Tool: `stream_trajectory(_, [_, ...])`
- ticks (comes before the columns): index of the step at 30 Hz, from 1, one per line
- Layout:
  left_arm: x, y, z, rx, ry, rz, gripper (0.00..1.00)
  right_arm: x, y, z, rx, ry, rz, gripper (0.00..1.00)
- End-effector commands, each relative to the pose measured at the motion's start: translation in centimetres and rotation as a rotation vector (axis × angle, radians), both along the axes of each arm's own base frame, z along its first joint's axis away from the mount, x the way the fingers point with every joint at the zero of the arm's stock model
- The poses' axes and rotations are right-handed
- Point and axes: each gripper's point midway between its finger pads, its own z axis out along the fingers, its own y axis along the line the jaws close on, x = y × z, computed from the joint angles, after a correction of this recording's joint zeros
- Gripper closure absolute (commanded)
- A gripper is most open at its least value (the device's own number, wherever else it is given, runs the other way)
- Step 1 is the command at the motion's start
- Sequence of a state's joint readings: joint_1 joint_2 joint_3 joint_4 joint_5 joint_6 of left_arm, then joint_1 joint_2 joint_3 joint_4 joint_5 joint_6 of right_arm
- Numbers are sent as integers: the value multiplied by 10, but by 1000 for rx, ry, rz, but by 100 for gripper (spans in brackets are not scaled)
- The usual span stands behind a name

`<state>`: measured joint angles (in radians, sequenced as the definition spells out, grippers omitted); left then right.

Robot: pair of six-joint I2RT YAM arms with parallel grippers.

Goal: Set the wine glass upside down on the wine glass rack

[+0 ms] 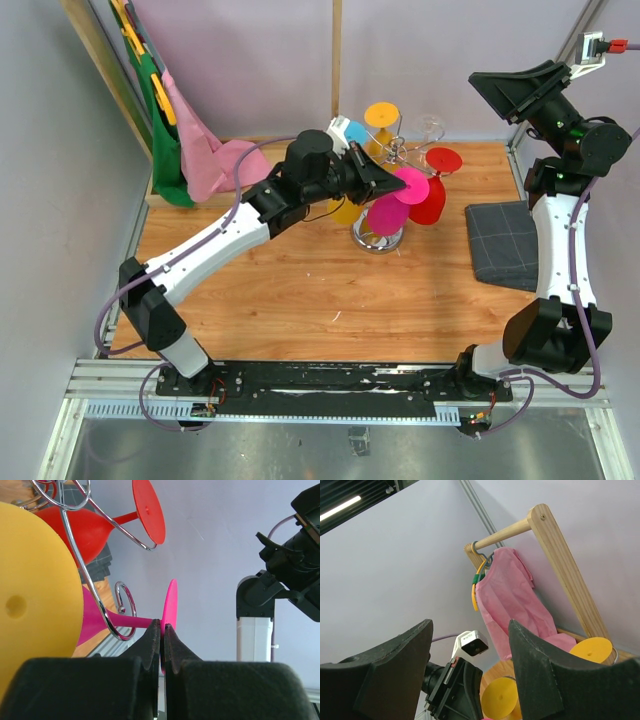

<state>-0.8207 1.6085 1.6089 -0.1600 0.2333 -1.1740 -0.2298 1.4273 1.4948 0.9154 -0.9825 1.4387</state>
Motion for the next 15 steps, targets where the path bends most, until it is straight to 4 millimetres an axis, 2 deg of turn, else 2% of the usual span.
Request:
stream_trajectory(1, [-10,-16,-2,7,-14,-69,100,-1,-5,5,1,-37,-21,37])
stream_trajectory(7, [-9,-20,-16,29,3,-78,99,-1,-5,4,-1,-37,-20,36])
stream_trajectory(15, [-11,-16,-17,34,4,-70,83,0,-6,3,1,-36,-21,36])
